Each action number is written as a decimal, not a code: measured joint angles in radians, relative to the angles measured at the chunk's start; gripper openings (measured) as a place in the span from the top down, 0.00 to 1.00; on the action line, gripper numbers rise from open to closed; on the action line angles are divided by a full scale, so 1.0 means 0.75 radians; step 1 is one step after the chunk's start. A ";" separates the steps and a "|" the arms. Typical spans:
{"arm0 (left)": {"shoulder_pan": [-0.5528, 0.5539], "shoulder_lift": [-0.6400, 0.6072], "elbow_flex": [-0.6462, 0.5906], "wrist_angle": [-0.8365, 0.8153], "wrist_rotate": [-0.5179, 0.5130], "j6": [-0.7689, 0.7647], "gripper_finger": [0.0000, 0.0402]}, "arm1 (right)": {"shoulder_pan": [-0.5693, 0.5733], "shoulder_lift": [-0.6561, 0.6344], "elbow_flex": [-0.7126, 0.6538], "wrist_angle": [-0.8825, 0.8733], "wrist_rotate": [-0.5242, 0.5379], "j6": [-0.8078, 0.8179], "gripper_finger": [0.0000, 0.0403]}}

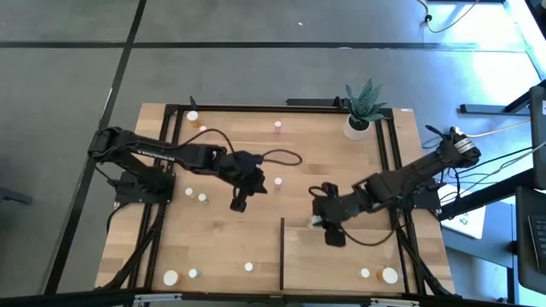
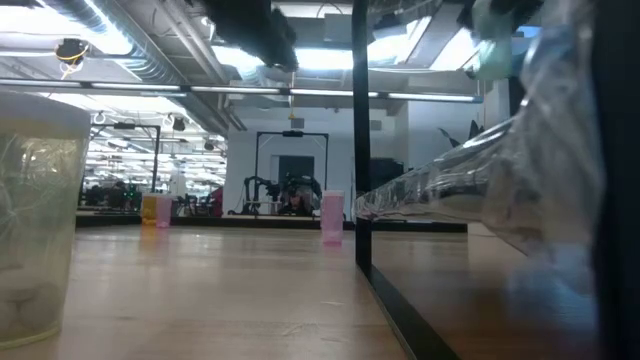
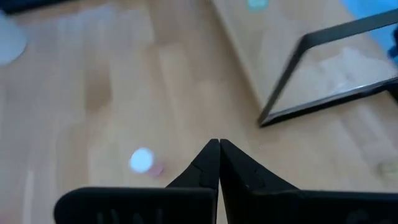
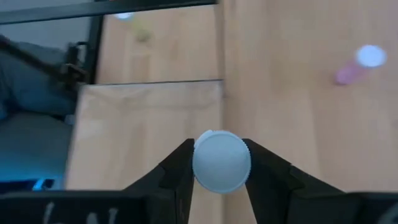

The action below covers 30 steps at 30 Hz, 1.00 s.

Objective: Pick and place medicine bottles onto shelf by color
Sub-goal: Put the middle green pill bottle on the shelf

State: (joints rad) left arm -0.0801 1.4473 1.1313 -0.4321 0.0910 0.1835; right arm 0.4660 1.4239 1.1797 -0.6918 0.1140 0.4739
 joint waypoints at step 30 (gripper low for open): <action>-0.403 0.000 0.001 0.294 -0.175 -0.067 1.00 | 0.537 0.263 -0.003 0.014 0.206 0.553 0.69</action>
State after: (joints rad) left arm -0.3826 1.4471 1.1316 -0.2119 -0.0399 0.1333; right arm 0.8686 1.6209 1.1778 -0.6815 0.2687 0.8886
